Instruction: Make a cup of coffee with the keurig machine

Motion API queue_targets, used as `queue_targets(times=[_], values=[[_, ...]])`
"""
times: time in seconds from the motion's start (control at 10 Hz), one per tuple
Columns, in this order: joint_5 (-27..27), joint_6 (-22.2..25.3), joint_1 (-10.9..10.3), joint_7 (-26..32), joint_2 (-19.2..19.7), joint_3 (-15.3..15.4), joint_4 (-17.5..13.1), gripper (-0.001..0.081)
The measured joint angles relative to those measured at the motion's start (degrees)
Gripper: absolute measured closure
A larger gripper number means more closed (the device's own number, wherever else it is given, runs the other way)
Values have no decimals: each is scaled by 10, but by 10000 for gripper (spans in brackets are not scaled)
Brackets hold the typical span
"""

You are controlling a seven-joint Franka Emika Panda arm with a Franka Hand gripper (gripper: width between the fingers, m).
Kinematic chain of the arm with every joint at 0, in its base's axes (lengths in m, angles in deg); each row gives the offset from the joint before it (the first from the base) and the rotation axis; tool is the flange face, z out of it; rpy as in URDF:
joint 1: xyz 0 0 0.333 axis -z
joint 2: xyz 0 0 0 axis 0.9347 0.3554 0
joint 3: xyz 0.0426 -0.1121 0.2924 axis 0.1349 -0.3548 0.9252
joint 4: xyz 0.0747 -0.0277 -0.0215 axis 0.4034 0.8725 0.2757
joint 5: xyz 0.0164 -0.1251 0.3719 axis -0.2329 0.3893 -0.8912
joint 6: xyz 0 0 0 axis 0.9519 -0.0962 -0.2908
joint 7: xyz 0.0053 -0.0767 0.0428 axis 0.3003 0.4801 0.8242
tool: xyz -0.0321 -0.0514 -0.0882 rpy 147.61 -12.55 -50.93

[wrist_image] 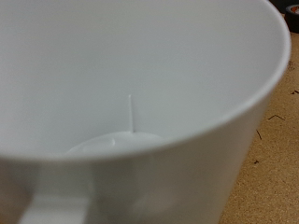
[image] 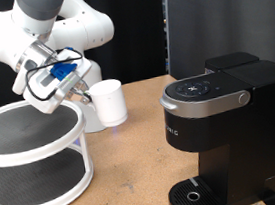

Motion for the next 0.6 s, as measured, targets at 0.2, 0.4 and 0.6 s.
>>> queue_targets(times=[0.2,0.4,0.6], values=[[0,0,0,0,5,2,1,731],[-2,-16,-5,-1,25,9,2,731],[-22,-58,-34,-1,56,15,3,731]])
